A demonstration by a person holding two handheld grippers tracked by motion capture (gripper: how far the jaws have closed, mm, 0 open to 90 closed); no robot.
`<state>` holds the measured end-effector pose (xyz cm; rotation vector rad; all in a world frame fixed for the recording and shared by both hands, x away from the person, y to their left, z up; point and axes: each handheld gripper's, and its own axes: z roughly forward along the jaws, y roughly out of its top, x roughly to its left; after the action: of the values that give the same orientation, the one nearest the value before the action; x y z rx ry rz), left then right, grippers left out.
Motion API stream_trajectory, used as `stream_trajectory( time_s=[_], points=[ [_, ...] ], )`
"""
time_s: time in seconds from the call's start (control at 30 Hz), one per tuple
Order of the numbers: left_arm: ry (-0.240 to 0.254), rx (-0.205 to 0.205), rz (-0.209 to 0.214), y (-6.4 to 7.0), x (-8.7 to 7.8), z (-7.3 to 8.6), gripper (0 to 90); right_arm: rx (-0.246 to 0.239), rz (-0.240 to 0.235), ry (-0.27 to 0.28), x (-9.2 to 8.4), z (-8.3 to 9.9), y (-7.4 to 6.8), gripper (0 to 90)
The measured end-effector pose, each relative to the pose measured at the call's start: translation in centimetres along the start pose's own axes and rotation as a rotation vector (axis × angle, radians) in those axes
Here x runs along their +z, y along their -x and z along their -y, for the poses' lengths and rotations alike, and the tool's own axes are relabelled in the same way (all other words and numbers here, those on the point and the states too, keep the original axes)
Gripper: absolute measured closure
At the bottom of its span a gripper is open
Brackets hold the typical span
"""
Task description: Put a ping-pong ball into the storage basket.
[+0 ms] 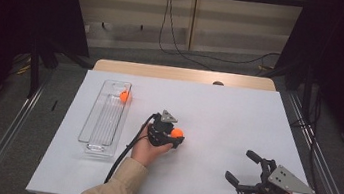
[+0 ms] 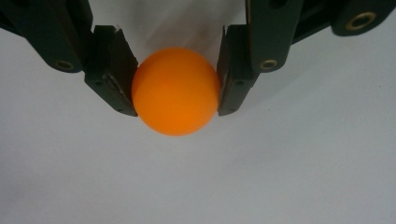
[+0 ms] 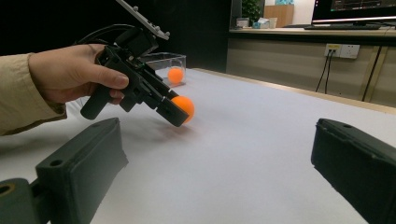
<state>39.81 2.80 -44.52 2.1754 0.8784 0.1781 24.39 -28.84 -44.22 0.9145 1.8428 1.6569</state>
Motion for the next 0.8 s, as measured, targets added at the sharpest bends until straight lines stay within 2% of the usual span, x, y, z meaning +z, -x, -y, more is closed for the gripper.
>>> stream_trajectory(
  time_s=[0.5, 0.8],
  points=[
    [0.002, 0.0, 0.006, -0.3, -0.8, -0.1, 50.9, -0.001, 0.003, -0.004, 0.0, 0.0, 0.0, 1.8],
    [0.013, -0.014, 0.004, -0.5, -1.3, -0.1, 50.9, 0.001, 0.006, -0.009, 0.0, 0.0, 0.0, 1.7]
  ],
)
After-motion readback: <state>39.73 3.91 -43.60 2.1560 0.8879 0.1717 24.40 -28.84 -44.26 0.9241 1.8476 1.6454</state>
